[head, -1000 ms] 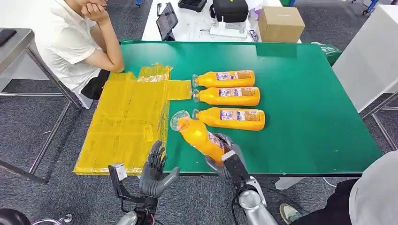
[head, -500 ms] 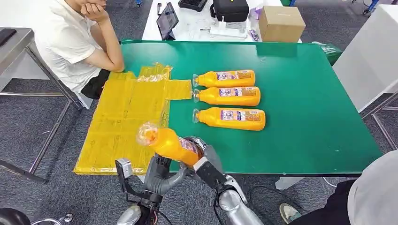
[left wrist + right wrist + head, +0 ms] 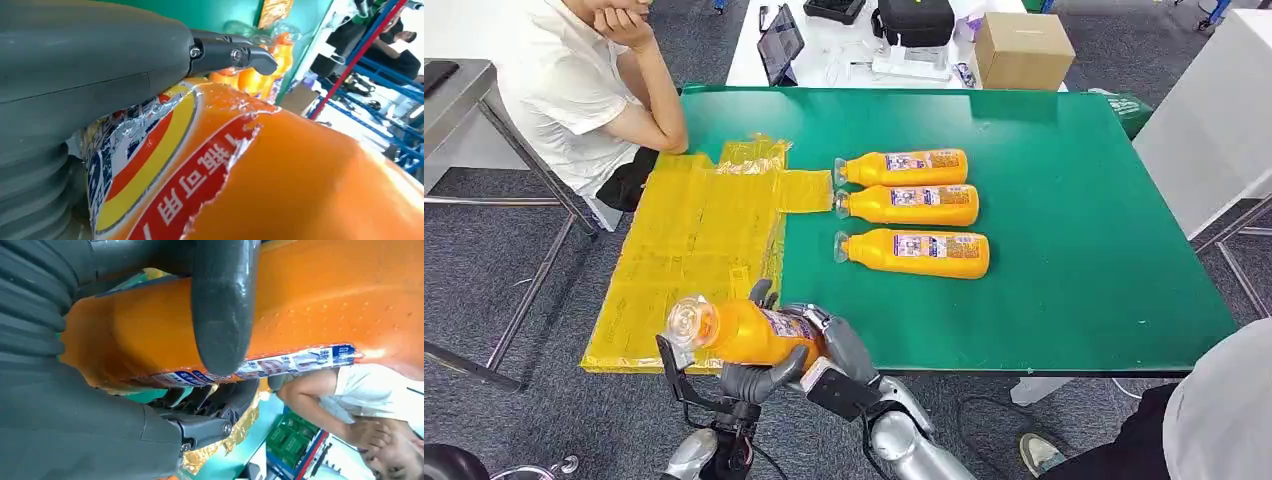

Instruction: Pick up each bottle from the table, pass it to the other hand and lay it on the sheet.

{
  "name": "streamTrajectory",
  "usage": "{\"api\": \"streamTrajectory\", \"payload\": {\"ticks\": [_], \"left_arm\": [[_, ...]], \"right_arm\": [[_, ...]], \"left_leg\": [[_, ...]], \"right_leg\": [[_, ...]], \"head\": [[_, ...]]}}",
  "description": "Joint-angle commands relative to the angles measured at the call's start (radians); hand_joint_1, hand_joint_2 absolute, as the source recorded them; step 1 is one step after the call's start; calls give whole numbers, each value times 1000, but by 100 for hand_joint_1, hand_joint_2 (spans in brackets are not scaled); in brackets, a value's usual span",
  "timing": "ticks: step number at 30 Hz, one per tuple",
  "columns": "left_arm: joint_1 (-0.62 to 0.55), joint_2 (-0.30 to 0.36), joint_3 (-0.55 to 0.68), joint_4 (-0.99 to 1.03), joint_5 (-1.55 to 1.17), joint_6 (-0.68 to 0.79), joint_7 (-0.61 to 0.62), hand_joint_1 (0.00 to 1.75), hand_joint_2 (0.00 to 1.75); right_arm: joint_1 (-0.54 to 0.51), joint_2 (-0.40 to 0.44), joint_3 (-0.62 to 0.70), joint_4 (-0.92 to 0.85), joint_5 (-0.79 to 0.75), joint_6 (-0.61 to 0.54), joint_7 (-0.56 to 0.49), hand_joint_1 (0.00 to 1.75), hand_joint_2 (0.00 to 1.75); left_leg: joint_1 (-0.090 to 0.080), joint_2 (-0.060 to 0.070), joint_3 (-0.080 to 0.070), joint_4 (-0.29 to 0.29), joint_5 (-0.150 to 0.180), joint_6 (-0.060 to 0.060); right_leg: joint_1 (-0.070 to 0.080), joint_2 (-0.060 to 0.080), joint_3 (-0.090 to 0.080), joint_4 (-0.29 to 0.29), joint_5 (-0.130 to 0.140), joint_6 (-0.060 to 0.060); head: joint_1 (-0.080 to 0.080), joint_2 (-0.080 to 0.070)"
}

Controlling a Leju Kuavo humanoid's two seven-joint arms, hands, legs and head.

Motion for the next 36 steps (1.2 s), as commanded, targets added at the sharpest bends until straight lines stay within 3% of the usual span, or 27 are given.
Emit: {"api": "streamTrajectory", "payload": {"ticks": [1,2,4,5,6,7,12,13,17,18,23,27,31,33,36], "left_arm": [[-39,-4,23,-42,28,-43,-18,175,175],[-30,-1,27,-61,61,-87,-7,175,175],[-29,0,28,-65,66,-94,-5,175,175],[-29,0,28,-65,66,-94,-5,175,175],[-21,4,29,-76,72,-112,-6,175,175],[-18,5,28,-78,73,-120,-5,175,175],[9,6,54,-104,123,-174,13,175,175],[12,5,63,-106,139,-178,22,175,175],[14,4,95,-110,140,-146,29,175,175],[10,-4,110,-103,108,-65,43,175,175],[-23,4,147,-70,41,32,10,175,175],[-64,31,149,-24,-176,235,-44,175,175],[-108,47,165,36,-391,459,-60,175,175],[-108,47,165,36,-391,459,-60,175,175],[-164,79,159,113,-632,656,-59,175,175]], "right_arm": [[-8,-19,107,57,-8,7,-7,173,175],[-10,-18,103,70,-9,4,-8,155,175],[-10,-17,101,73,-9,2,-8,150,175],[-10,-17,101,73,-9,2,-8,115,175],[-8,-14,95,80,-9,-7,-10,19,175],[-4,-12,89,79,-5,-25,-11,0,175],[15,-3,69,73,41,-111,-12,0,175],[18,-4,68,69,58,-138,-16,0,0],[38,-7,58,34,94,-225,-34,0,0],[50,-8,56,14,116,-281,-49,0,0],[77,-14,59,-52,118,-379,-71,0,0],[112,-29,41,-149,134,-528,-71,0,0],[216,19,-126,-388,295,-528,-71,0,0],[216,19,-126,-388,295,-528,-71,0,0],[245,50,-180,-500,287,-528,-71,0,0]], "left_leg": [[1,-1,1,0,0,1],[1,-1,1,0,0,1],[1,-1,1,-1,0,1],[1,-1,1,0,0,1],[1,-1,1,0,0,1],[1,-2,2,-1,0,1],[0,0,0,0,0,1],[1,0,1,-1,0,1],[0,-2,1,-1,0,1],[1,-2,2,-1,0,2],[0,-2,0,0,0,1],[0,-2,-1,0,1,1],[0,-2,0,-1,1,2],[0,-3,0,0,1,2],[0,-3,-2,0,1,1]], "right_leg": [[1,-3,2,-1,0,-2],[1,-2,1,-1,0,-2],[1,-3,2,-1,0,-2],[1,-3,2,-1,0,-2],[1,-2,1,-1,0,-2],[2,-3,2,-1,0,-3],[1,-1,0,-1,0,-2],[1,-1,2,-1,0,-2],[1,-3,1,-1,0,-2],[1,-4,3,-2,0,-3],[1,-3,1,-1,0,-2],[0,-3,0,0,0,-2],[1,-4,1,0,0,-3],[1,-5,1,0,-1,-3],[0,-4,-1,1,0,-2]], "head": [[0,0],[-1,0],[0,0],[0,0],[-1,0],[0,0],[-1,0],[0,0],[0,0],[0,0],[0,0],[-1,0],[0,0],[-1,0],[-1,0]]}}
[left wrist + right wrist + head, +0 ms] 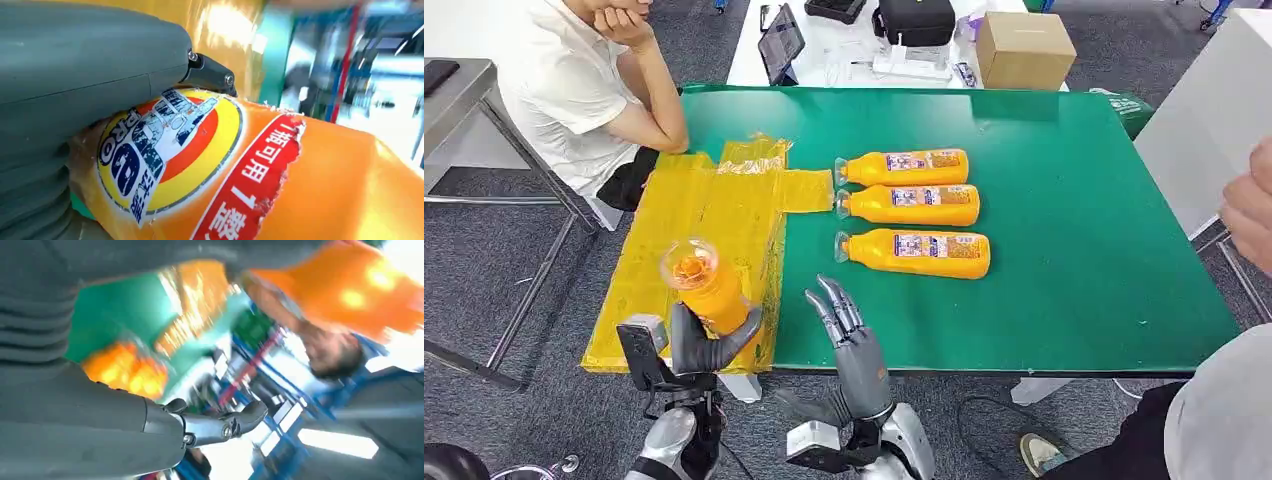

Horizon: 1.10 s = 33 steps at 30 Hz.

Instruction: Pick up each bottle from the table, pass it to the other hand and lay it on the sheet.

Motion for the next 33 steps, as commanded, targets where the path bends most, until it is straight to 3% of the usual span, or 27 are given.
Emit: {"api": "streamTrajectory", "payload": {"ticks": [1,4,6,8,11,18,20,26,27,28,29,33], "left_arm": [[-154,67,40,230,-421,262,46,175,175],[-200,68,84,310,-653,262,118,175,175],[-200,68,84,310,-653,262,118,175,175],[-278,74,92,452,-921,256,215,175,175],[-384,99,45,647,-1053,191,330,175,175],[-464,99,16,800,-1099,22,391,175,175],[-495,105,3,850,-1132,-40,472,175,175],[-506,109,1,875,-1145,-74,511,175,175],[-506,110,0,881,-1148,-83,522,141,175],[-508,109,-4,888,-1157,-97,538,12,175],[-504,109,-4,891,-1157,-100,538,0,175],[-499,96,51,881,-1067,-298,455,0,175]], "right_arm": [[63,32,-152,-249,-27,-6,-2,0,0],[45,29,-142,-220,-66,-6,-2,0,0],[45,29,-142,-220,-66,-6,-2,0,0],[13,10,-94,-167,-136,-6,-2,0,0],[-21,-3,-37,-117,-185,-6,-2,0,0],[-42,-18,3,-75,-226,-6,-2,0,0],[-54,-22,13,-43,-243,-6,-2,0,0],[-62,-22,17,-20,-254,-6,-2,0,0],[-62,-23,16,-12,-256,-6,-2,0,0],[-66,-24,18,0,-260,-6,-2,0,0],[-64,-26,17,3,-262,-6,-2,0,0],[-69,-40,7,16,-277,-6,-2,0,0]], "left_leg": [[0,-2,1,0,0,1],[0,-1,2,-1,1,1],[0,-1,1,-1,1,1],[0,0,2,-1,2,0],[0,-1,2,-1,3,1],[0,-3,2,-1,3,0],[0,-1,3,-1,3,0],[0,2,7,-4,4,1],[1,4,7,-4,4,1],[1,4,8,-4,5,1],[0,1,9,-2,3,0],[0,2,11,-3,4,0]], "right_leg": [[0,-3,1,1,-1,-3],[1,-2,2,-1,1,-3],[0,-2,1,-1,1,-2],[1,-2,2,-1,1,-3],[1,-3,3,-1,1,-3],[1,-3,3,0,1,-2],[1,-1,4,-1,1,-2],[1,2,6,-2,4,-4],[2,3,6,-2,4,-4],[2,2,6,-2,4,-4],[1,0,7,0,2,-2],[1,1,9,-1,3,-3]], "head": [[-1,0],[0,0],[-1,0],[0,0],[0,0],[0,0],[-1,0],[0,0],[-1,0],[-1,0],[0,0],[-1,0]]}}
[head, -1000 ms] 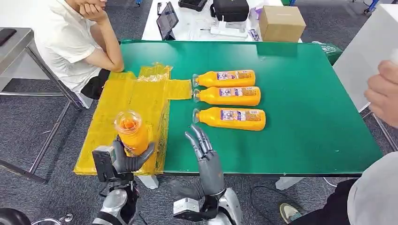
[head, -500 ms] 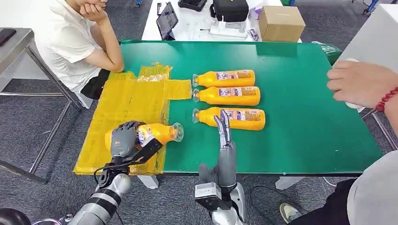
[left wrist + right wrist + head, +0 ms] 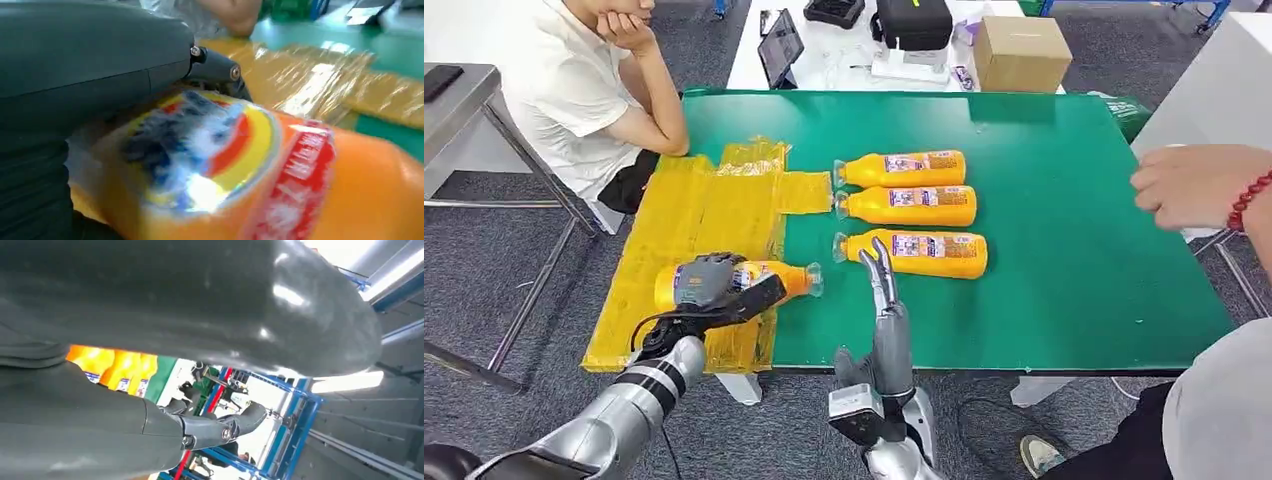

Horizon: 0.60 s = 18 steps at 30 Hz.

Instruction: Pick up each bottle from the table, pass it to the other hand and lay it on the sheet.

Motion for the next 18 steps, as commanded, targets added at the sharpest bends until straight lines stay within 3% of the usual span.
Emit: {"api": "streamTrajectory", "payload": {"ticks": [1,6,15,18], "left_arm": [[4,18,39,123,91,-237,-76,0,175],[14,17,26,76,109,-308,-139,0,175],[14,17,26,76,109,-308,-139,0,175],[36,11,16,18,137,-346,-199,0,175]], "right_arm": [[-50,-51,16,117,-26,1,0,0,0],[-50,-58,17,126,-35,1,0,0,0],[-50,-58,17,126,-35,1,0,0,0],[-46,-59,15,126,-31,1,0,0,0]], "left_leg": [[0,2,3,-2,1,1],[0,0,6,-2,1,2],[-1,-5,5,-3,5,2],[-1,-6,5,-3,4,2]], "right_leg": [[1,1,2,-2,2,-2],[0,0,8,-2,1,-2],[0,-6,8,-3,3,-3],[0,-7,9,-3,2,-3]], "head": [[0,0],[1,0],[1,0],[0,0]]}}
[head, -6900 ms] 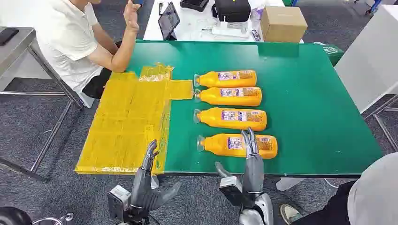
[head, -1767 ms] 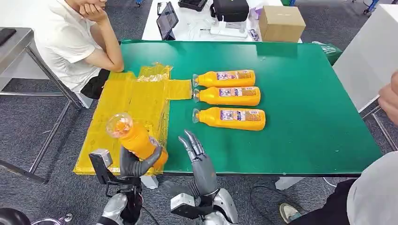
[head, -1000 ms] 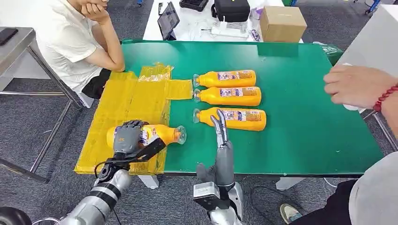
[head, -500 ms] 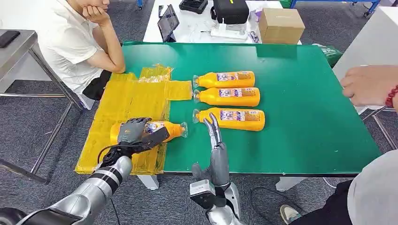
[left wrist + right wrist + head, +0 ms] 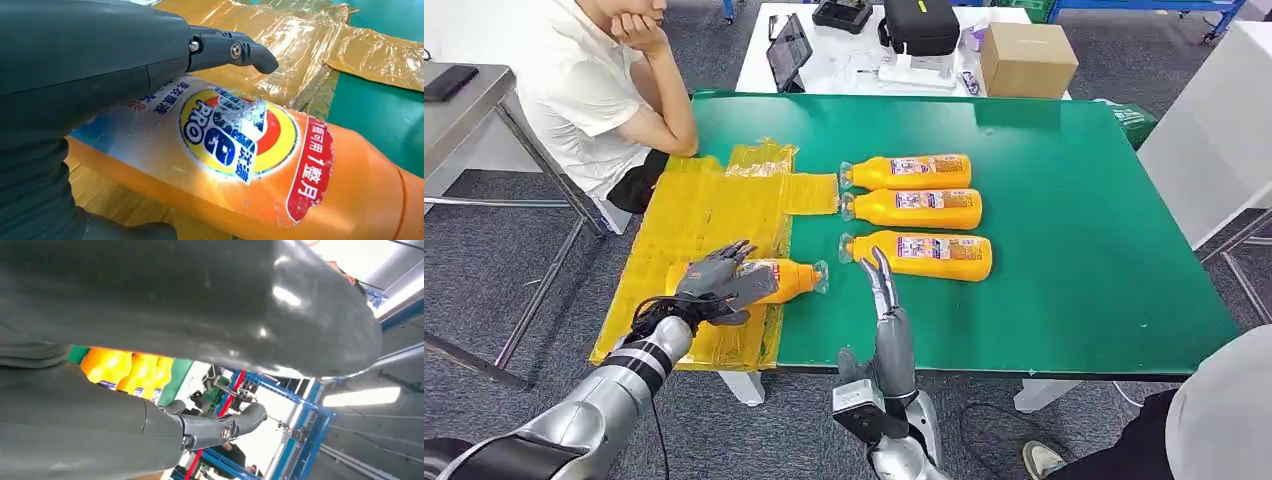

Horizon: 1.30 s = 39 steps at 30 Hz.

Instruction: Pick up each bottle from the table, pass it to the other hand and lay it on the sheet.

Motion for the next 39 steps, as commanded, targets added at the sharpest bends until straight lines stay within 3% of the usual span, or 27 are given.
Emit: {"api": "streamTrajectory", "payload": {"ticks": [1,6,9,12,14,16,20,22,23,27,28,30,39], "left_arm": [[88,-1,-7,-39,45,-63,-80,0,175],[270,-27,-74,-433,83,124,-103,0,175],[380,-57,-112,-619,-29,493,-104,0,175],[433,-87,-129,-667,-8,616,-150,0,175],[461,-120,-101,-674,54,616,-208,0,175],[495,-128,-69,-692,27,616,-245,0,175],[518,-116,-101,-730,127,616,-294,0,175],[517,-105,-129,-747,159,616,-288,0,175],[518,-104,-135,-756,177,611,-285,0,175],[534,-95,-168,-792,309,512,-273,0,175],[536,-93,-173,-795,310,510,-273,0,175],[545,-89,-185,-809,329,490,-269,0,175],[565,-75,-214,-857,350,477,-272,0,175]], "right_arm": [[-31,-31,11,56,2,1,0,0,0],[9,-20,-50,16,56,1,0,0,0],[25,-2,-89,2,102,1,0,0,0],[33,19,-141,1,155,1,0,0,0],[35,33,-215,34,239,1,0,0,0],[-9,19,-283,227,348,1,7,0,0],[-34,33,-539,290,626,1,20,0,0],[-53,12,-564,315,696,1,68,0,0],[-65,2,-571,334,704,1,99,0,175],[-125,-97,-496,445,916,1,427,0,175],[-129,-107,-493,450,905,1,424,0,175],[-152,-136,-478,484,974,1,518,0,175],[-170,-175,-479,447,998,1,561,0,175]], "left_leg": [[0,4,1,-2,1,1],[-1,3,-1,-4,2,3],[-1,2,-3,-1,0,2],[-1,1,-8,0,0,3],[-1,2,-11,1,0,2],[-1,2,-10,-1,-1,2],[0,2,-12,-1,0,2],[-1,1,-14,0,1,2],[-1,0,-16,0,1,2],[-1,1,-15,0,1,2],[0,1,-15,0,0,2],[-1,2,-15,0,0,2],[-1,3,-16,0,0,2]], "right_leg": [[0,3,-1,-2,2,-2],[0,1,-2,-4,3,-3],[0,0,-4,-1,1,-1],[0,-2,-8,-1,0,-3],[0,-1,-13,0,0,-2],[0,-1,-12,-2,0,-2],[0,0,-14,-3,1,-1],[0,-2,-15,-2,1,-2],[0,-2,-16,-2,1,-1],[0,-1,-16,-2,2,-2],[0,0,-16,-2,1,-1],[0,0,-16,-2,2,-1],[0,1,-17,-1,1,-2]], "head": [[0,0],[0,0],[0,0],[0,0],[0,0],[0,0],[0,0],[0,0],[1,0],[0,0],[0,0],[0,0],[0,0]]}}
